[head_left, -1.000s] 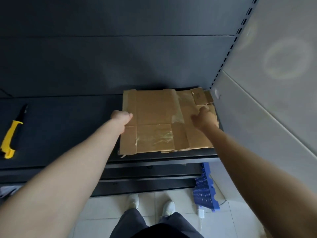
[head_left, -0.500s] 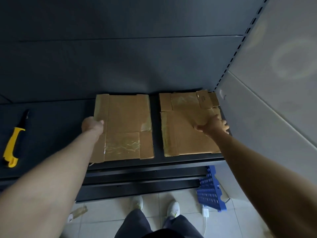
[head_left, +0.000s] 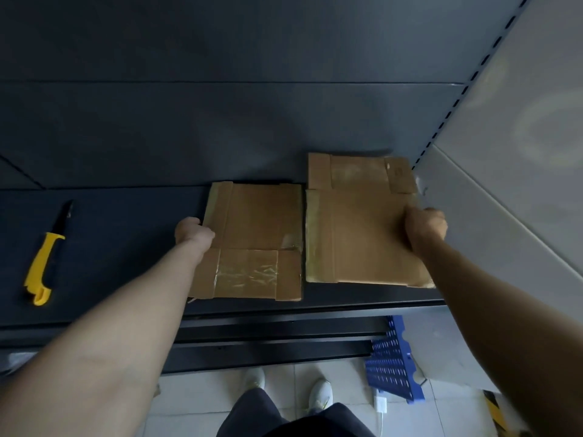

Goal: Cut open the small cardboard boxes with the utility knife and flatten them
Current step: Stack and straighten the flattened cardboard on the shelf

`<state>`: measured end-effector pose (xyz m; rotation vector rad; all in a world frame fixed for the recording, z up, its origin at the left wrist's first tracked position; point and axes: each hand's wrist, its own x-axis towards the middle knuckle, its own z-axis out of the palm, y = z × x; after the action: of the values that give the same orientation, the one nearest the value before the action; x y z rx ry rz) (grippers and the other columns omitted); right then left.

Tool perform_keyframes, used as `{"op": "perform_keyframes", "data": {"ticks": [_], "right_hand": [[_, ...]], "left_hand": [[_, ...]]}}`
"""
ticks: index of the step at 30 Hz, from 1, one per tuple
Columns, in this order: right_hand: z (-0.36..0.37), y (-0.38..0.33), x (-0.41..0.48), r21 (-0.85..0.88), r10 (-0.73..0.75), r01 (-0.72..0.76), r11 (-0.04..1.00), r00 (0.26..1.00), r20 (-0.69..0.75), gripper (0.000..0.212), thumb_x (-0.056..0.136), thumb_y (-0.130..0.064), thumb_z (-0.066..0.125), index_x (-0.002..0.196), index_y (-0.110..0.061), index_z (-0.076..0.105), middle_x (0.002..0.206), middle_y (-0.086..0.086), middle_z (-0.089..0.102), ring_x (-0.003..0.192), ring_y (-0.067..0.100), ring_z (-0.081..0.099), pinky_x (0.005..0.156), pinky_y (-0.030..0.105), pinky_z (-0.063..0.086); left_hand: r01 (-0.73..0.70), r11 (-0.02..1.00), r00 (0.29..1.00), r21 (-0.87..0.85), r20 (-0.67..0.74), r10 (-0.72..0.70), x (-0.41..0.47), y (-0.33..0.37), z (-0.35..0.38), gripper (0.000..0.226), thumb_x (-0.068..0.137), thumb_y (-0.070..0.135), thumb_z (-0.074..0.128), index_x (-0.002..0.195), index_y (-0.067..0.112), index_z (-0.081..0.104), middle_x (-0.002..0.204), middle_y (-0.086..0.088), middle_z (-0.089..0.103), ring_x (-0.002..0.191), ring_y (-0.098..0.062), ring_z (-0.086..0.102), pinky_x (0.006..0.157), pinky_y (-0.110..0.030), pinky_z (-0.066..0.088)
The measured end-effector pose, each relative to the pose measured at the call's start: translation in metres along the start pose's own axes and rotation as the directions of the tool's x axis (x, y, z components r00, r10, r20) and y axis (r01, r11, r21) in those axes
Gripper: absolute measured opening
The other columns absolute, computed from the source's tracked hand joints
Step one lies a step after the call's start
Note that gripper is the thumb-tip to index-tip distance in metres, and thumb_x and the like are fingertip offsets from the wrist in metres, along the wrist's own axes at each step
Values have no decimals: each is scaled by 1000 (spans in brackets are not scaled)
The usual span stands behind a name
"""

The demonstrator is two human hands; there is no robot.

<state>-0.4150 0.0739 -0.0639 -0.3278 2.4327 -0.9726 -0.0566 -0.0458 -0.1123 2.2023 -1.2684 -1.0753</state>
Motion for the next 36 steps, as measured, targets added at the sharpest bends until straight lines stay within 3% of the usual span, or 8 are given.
{"op": "perform_keyframes", "data": {"ticks": [5, 10, 14, 19, 24, 27, 30, 36], "right_hand": [[33, -17, -28, -34, -78, 86, 996, 976, 204, 41, 91, -33, 50, 116, -1, 56, 102, 14, 61, 75, 23, 54, 60, 27, 42], [103, -24, -74, -183, -107, 186, 965, 921, 374, 44, 99, -27, 44, 128, 5, 48, 128, 21, 55, 116, 33, 54, 91, 35, 43], [136, -21, -92, -288, -41, 171, 942, 912, 408, 33, 95, -27, 50, 109, 2, 58, 109, 17, 63, 93, 30, 62, 75, 35, 50], [136, -18, -88, -356, -73, 214, 910, 926, 371, 36, 90, -38, 60, 99, -3, 61, 93, 13, 63, 83, 28, 61, 64, 32, 47], [92, -14, -44, -557, -153, 199, 806, 980, 129, 52, 95, -37, 51, 133, -2, 45, 135, 15, 47, 124, 32, 42, 98, 40, 37], [60, 0, -14, -627, -71, 84, 775, 996, 45, 67, 92, -42, 55, 144, -7, 30, 146, 14, 30, 132, 33, 28, 105, 44, 28], [39, 14, 5, -607, 99, -41, 794, 993, 62, 97, 81, -54, 66, 150, -10, 14, 151, 16, 21, 136, 36, 22, 108, 48, 24], [32, 28, 20, -622, 155, -56, 781, 982, 106, 122, 67, -53, 79, 150, -11, 0, 153, 20, 16, 140, 37, 18, 111, 49, 21]], "left_hand": [[16, 990, 1000, -137, 25, -13, -4, 2, -8, 30, 100, 28, 44, 113, 6, 59, 116, -14, 59, 99, -25, 53, 79, -31, 41], [82, 974, 985, -209, 168, -47, -1, -1, -20, 68, 94, 53, 44, 144, 8, 35, 143, -12, 44, 126, -30, 46, 105, -42, 37], [-88, 996, 952, 1, 294, 83, -3, -7, -20, 73, 85, 27, 70, 144, 6, 32, 145, -13, 41, 128, -29, 44, 103, -38, 38], [-103, 974, 969, 203, 240, 53, -5, 1, -11, 73, 87, 12, 67, 147, 7, 27, 148, -13, 35, 132, -30, 39, 106, -40, 37], [-130, 848, 990, 514, 29, 135, -20, 42, 8, 57, 88, 5, 58, 139, 8, 32, 142, -15, 30, 127, -35, 33, 101, -45, 34], [-264, 790, 951, 554, 10, 310, -35, 67, 32, 53, 88, 7, 54, 138, 9, 35, 142, -15, 30, 130, -35, 28, 105, -48, 28], [-516, 714, 853, 473, 201, 482, -50, 82, 61, 52, 90, 13, 59, 138, 11, 39, 143, -12, 32, 130, -31, 33, 108, -41, 29], [-654, 747, 625, 119, 642, 444, -88, 101, 107, 48, 94, 12, 55, 140, 8, 40, 143, -12, 42, 126, -24, 46, 104, -32, 38]]}}
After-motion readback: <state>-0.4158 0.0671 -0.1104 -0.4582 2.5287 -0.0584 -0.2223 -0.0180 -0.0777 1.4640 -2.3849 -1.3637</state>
